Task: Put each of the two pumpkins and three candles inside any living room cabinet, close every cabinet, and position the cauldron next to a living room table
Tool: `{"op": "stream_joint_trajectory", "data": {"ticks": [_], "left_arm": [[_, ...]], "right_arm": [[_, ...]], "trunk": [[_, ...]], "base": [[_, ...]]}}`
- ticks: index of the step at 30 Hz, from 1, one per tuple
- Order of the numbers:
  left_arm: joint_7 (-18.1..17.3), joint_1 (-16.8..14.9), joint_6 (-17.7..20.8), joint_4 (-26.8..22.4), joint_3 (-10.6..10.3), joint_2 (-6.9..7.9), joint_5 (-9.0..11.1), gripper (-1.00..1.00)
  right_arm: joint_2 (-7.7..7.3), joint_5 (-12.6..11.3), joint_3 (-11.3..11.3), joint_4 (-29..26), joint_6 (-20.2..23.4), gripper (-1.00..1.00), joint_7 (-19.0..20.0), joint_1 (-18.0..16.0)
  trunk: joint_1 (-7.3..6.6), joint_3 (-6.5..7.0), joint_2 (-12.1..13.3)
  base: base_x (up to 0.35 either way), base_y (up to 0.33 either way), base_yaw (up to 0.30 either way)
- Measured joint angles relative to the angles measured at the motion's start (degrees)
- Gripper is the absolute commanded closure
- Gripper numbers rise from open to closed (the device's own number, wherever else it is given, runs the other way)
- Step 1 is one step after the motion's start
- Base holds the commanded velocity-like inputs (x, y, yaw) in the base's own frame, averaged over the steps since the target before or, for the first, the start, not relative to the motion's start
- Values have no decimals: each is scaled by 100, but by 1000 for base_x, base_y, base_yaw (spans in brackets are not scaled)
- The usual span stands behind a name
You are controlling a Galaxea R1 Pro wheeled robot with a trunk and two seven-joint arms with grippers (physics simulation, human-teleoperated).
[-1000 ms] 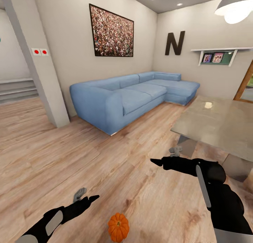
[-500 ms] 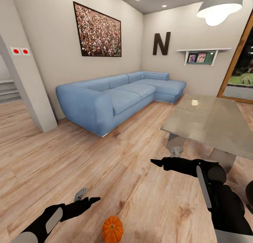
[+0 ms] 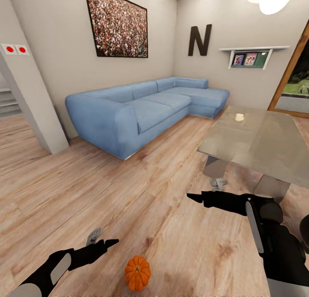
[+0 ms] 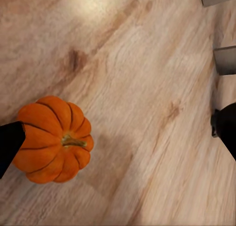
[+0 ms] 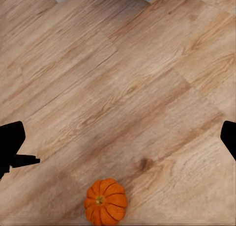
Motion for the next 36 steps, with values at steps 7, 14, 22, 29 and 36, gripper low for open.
{"op": "stream_joint_trajectory", "data": {"ticks": [7, 14, 22, 29, 36], "left_arm": [[-11, -2, -229, 11, -2, 11, 17, -100], [-56, -2, -257, 10, 12, -1, 51, -100], [-109, -2, -233, 13, 16, -14, 53, -100], [-124, -2, -265, 12, 27, 7, 62, -100], [-285, -59, -205, -39, 23, 40, 65, -100]], "right_arm": [[-83, -2, -4, 0, -2, -100, 63, 7], [-122, -2, -30, 0, -111, -100, 70, 27], [-157, -2, -231, 0, -113, -100, 76, -26], [-177, -2, -373, 0, -88, -100, 107, -59], [-187, -4, -405, 0, -97, -100, 315, -60]], "trunk": [[18, -155, -9], [36, -310, -19], [57, -488, -30], [75, -643, -39], [93, -798, -49]], "base": [[0, 0, 0], [0, 0, 0], [0, 0, 0], [0, 0, 0], [0, 0, 0]]}}
